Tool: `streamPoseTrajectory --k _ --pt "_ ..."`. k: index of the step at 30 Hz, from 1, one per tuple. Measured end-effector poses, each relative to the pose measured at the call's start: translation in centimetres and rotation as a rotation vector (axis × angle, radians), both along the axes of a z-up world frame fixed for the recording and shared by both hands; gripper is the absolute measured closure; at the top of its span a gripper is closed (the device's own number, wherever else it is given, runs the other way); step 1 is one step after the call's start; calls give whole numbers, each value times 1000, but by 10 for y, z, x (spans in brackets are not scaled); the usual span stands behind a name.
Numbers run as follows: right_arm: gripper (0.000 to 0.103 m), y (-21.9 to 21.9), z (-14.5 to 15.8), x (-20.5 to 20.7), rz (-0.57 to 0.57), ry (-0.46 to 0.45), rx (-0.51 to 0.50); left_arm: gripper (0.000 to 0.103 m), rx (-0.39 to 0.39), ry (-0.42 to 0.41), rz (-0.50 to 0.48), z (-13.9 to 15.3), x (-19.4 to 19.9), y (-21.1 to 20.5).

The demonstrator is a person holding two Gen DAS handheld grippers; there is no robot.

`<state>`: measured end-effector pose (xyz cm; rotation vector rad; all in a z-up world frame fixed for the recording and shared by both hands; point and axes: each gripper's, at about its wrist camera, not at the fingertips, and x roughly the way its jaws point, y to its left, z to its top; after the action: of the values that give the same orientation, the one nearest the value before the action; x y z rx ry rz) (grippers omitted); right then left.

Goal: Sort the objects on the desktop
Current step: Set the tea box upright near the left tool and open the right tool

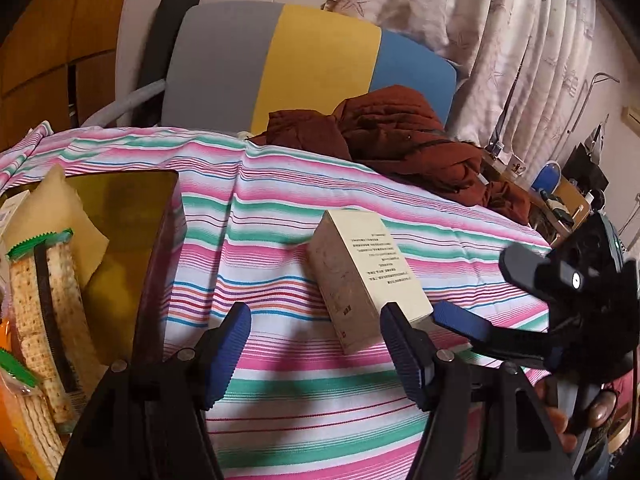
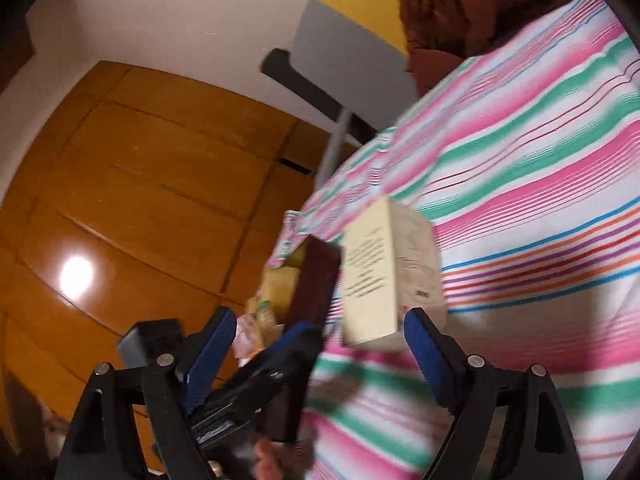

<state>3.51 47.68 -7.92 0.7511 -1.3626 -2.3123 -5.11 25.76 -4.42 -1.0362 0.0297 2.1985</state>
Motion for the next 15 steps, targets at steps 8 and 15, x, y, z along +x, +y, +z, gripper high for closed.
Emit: streamPoseTrajectory --k 8,15 --pt "16 19 -7 54 -231 -77 119 27 -45 32 -86 4 18 40" --pt "16 14 -8 57 -239 -83 198 26 -126 83 -75 -6 29 67"
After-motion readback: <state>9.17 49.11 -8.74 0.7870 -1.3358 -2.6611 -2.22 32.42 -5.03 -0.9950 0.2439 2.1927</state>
